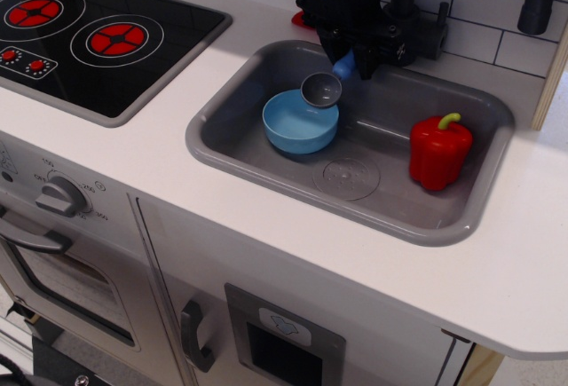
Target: Put spoon in bowl sink
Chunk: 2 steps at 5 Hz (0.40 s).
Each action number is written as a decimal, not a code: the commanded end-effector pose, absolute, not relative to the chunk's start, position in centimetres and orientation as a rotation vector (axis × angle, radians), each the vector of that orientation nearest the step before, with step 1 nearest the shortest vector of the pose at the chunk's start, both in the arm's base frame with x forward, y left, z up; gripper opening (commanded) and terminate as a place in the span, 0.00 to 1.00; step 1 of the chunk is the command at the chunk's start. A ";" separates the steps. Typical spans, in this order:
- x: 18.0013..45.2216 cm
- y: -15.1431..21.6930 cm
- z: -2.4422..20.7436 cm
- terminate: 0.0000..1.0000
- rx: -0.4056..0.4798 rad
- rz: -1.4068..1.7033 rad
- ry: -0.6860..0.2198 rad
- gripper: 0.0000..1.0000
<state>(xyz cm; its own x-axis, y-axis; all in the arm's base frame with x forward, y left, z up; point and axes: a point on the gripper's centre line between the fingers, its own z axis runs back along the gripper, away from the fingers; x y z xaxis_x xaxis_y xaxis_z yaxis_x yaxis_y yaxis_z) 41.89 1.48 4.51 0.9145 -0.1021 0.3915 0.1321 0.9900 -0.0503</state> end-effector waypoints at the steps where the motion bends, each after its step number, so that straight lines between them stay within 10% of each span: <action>1: 41.9 4.0 5.5 0.00 -0.079 -0.104 -0.416 0.00; 2: 41.9 4.7 4.9 0.00 -0.066 -0.104 -0.425 0.00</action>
